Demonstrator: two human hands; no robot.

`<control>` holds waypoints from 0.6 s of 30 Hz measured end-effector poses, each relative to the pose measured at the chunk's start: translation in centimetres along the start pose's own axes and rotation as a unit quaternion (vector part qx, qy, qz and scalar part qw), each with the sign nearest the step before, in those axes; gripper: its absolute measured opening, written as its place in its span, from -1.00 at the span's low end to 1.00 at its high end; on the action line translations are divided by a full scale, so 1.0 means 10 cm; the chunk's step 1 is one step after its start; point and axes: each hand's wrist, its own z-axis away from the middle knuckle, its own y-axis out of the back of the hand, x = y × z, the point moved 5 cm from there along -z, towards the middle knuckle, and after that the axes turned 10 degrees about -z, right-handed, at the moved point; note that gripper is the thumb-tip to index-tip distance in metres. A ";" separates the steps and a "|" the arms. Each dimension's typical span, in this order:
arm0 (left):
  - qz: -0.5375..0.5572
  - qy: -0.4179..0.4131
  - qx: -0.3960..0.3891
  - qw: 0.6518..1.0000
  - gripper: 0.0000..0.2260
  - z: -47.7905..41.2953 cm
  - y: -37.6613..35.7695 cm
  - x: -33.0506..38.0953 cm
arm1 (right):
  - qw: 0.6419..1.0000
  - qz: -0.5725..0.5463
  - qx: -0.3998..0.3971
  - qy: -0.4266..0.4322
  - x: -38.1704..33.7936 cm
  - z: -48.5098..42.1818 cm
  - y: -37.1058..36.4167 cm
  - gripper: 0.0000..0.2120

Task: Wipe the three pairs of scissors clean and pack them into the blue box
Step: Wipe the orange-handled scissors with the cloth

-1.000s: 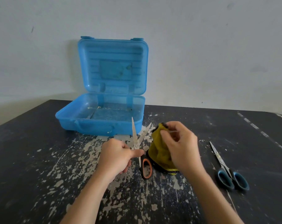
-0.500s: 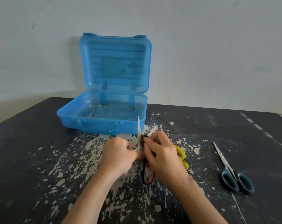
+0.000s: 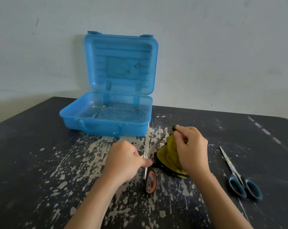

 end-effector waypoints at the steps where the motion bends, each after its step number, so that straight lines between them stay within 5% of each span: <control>1: -0.003 -0.001 0.006 1.000 -0.56 0.00 0.01 0.00 | 0.999 -0.016 -0.031 0.007 -0.07 0.02 -0.02 -0.83; 4: -0.018 -0.014 0.018 1.000 -0.59 0.02 0.03 0.04 | 0.985 0.002 -0.166 0.044 -0.24 0.19 -0.23 -0.84; 7: -0.047 -0.037 0.035 0.998 -0.59 0.04 0.06 0.07 | 0.975 0.048 -0.200 0.079 -0.24 0.25 -0.33 -0.84; 13: -0.021 -0.049 0.029 0.998 -0.57 0.06 0.05 0.08 | 0.983 0.117 -0.139 0.029 0.02 0.06 -0.25 -0.79; 18: 0.059 0.031 -0.037 0.997 -0.60 0.02 0.00 -0.05 | 0.993 0.091 -0.042 -0.059 0.22 -0.02 -0.02 -0.78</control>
